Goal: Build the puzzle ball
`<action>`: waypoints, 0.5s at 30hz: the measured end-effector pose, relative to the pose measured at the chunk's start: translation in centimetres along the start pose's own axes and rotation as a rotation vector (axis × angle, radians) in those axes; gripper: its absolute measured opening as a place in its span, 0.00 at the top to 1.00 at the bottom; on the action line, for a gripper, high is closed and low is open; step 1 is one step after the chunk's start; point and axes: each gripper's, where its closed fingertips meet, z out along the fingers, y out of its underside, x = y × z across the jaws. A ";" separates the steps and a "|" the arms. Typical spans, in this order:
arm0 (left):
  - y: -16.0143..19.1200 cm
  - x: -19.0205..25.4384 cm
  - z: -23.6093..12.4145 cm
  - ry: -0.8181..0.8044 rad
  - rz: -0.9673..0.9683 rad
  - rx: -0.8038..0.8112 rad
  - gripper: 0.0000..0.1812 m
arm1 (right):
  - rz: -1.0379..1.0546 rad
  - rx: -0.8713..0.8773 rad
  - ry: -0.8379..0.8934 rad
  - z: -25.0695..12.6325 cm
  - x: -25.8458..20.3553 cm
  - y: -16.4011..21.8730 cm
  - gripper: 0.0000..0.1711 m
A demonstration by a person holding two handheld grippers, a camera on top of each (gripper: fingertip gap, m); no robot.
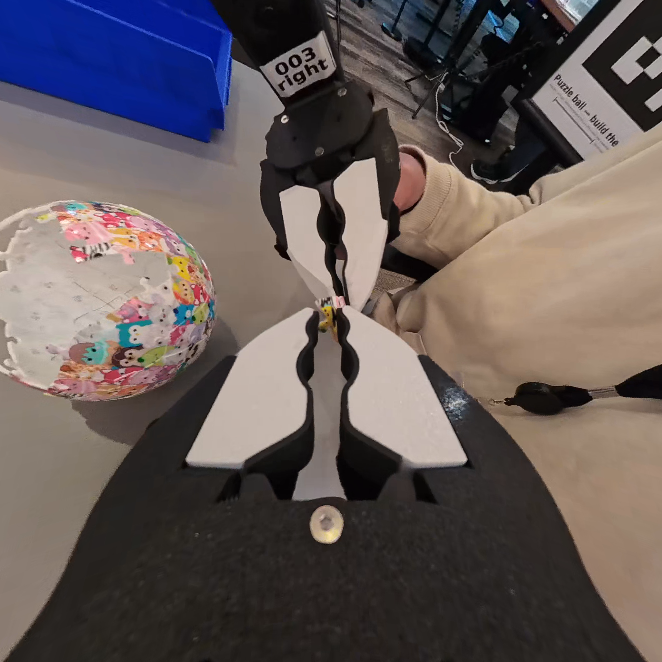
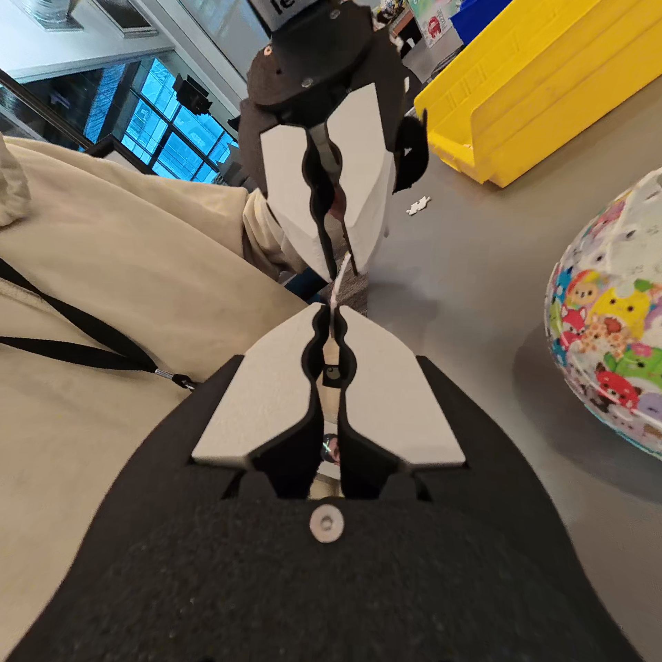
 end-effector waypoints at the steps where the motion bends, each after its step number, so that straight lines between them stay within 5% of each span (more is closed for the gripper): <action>1: 0.0 0.0 0.0 0.014 -0.009 -0.007 0.96 | -0.010 0.003 -0.002 0.0 0.1 0.0 0.99; 6: -1.0 -1.4 -0.7 0.048 -0.149 0.000 0.99 | -0.098 0.154 0.137 -1.5 1.9 -1.5 0.86; 11: -4.2 -5.4 -2.4 0.074 -0.325 0.045 0.99 | -0.275 0.245 0.451 -5.2 4.3 -1.3 0.87; 15: -4.3 -8.1 -1.7 0.114 -0.398 -0.023 0.99 | -0.315 0.317 0.520 -6.5 4.3 -0.7 0.90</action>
